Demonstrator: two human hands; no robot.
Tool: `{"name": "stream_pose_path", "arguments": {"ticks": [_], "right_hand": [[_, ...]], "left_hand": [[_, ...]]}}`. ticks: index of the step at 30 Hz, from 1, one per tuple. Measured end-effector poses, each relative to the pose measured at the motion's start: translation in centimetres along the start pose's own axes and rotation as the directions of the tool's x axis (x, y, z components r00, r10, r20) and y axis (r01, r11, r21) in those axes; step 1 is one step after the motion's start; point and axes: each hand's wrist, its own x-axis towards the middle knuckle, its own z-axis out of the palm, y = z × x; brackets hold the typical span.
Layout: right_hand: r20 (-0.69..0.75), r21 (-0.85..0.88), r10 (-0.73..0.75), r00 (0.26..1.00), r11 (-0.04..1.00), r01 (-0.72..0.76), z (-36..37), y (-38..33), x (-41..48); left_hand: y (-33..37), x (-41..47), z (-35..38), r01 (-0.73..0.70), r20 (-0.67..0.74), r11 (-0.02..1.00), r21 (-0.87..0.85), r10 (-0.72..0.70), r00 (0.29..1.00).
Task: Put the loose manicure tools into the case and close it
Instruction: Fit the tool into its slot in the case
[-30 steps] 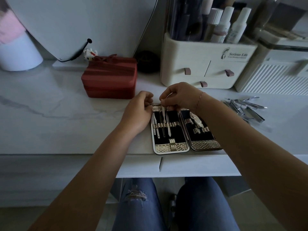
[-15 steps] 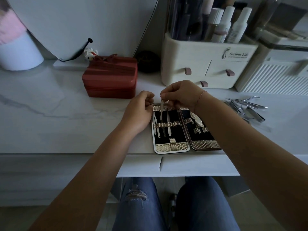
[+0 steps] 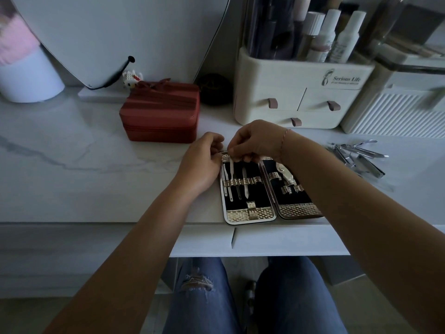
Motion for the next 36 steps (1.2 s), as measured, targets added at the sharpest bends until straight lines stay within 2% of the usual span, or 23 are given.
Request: {"name": "stream_pose_path", "arguments": {"ticks": [2,6,13,20,25,29,34,36], "right_hand": [[-0.005,-0.075,-0.020,1.000,0.997,0.019,0.2,-0.1,-0.2],[-0.033,-0.391,-0.153,0.988,0.911,0.128,0.8,-0.3,-1.2],[0.035,-0.569,-0.252,0.967,0.791,0.226,0.9,0.3,-2.4],[0.097,-0.531,-0.239,0.966,0.809,0.253,0.5,0.5,-2.8],[0.131,-0.448,-0.200,0.971,0.862,0.238,0.1,0.4,-3.3],[0.168,-0.436,-0.239,0.956,0.852,0.289,-0.1,0.5,-3.6],[0.126,-0.410,-0.252,0.959,0.867,0.282,0.2,0.9,-3.7],[0.067,-0.362,-0.273,0.960,0.890,0.278,0.2,1.2,-3.9]], "left_hand": [[0.0,0.0,0.0,0.000,-0.002,1.000,0.001,0.000,1.000],[0.1,0.0,0.0,-0.001,-0.005,1.000,-0.006,0.001,1.000],[0.1,-0.1,0.0,0.003,-0.011,1.000,0.012,-0.003,1.000],[0.0,-0.1,0.1,-0.011,-0.017,1.000,0.010,0.012,1.000],[0.1,-0.1,0.1,-0.003,-0.017,1.000,0.003,0.003,1.000],[0.2,-0.2,0.0,0.003,-0.014,1.000,0.006,-0.003,1.000],[0.1,-0.2,-0.1,0.009,-0.013,1.000,0.019,-0.009,1.000],[0.1,-0.2,-0.1,0.006,-0.007,1.000,0.021,-0.006,1.000]]}}
